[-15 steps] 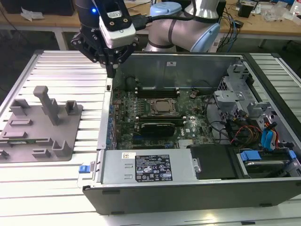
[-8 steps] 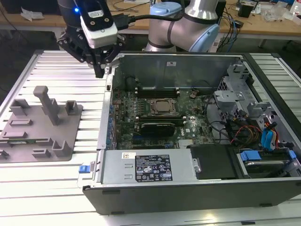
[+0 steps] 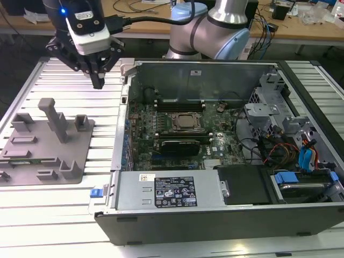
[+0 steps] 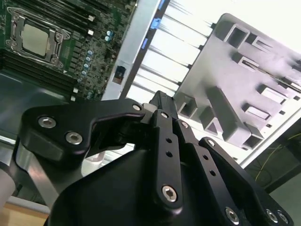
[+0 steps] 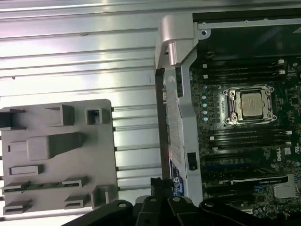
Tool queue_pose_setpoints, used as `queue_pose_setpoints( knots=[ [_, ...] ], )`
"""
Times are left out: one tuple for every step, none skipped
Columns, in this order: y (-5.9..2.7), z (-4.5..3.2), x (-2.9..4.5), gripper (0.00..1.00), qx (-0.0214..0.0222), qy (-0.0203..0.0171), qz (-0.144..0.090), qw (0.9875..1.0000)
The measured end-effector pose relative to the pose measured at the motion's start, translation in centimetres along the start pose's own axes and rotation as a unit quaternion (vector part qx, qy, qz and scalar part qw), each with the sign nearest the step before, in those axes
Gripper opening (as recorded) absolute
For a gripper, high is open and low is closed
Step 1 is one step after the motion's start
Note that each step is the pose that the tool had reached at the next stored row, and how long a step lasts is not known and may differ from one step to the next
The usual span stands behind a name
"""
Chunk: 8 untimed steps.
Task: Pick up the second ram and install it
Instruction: 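Reach for the second ram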
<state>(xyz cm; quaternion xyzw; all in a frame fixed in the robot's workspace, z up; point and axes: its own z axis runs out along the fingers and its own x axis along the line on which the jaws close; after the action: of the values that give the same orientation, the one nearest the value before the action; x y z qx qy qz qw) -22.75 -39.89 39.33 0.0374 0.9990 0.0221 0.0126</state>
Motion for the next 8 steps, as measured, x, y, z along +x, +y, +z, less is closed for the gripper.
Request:
queue_pose_setpoints(
  knots=[
    [-0.02, -0.01, 0.28, 0.08, 0.0000, 0.0000, 0.000, 1.0000],
    [-0.03, -0.01, 0.47, 0.08, 0.0000, 0.0000, 0.000, 1.0000],
    [-0.06, -0.02, 0.88, 0.08, 0.0000, 0.0000, 0.000, 1.0000],
    [-0.09, -0.03, 1.24, 0.08, 0.0000, 0.0000, 0.000, 1.0000],
    [-0.12, -0.05, 1.69, 0.08, 0.0000, 0.0000, 0.000, 1.0000],
    [-0.15, -0.06, 2.01, 0.08, 0.0000, 0.0000, 0.000, 1.0000],
    [-0.16, -0.06, 2.20, 0.08, 0.0000, 0.0000, 0.000, 1.0000],
    [-0.18, -0.07, 2.45, 0.08, 0.0000, 0.0000, 0.000, 1.0000]
  ],
)
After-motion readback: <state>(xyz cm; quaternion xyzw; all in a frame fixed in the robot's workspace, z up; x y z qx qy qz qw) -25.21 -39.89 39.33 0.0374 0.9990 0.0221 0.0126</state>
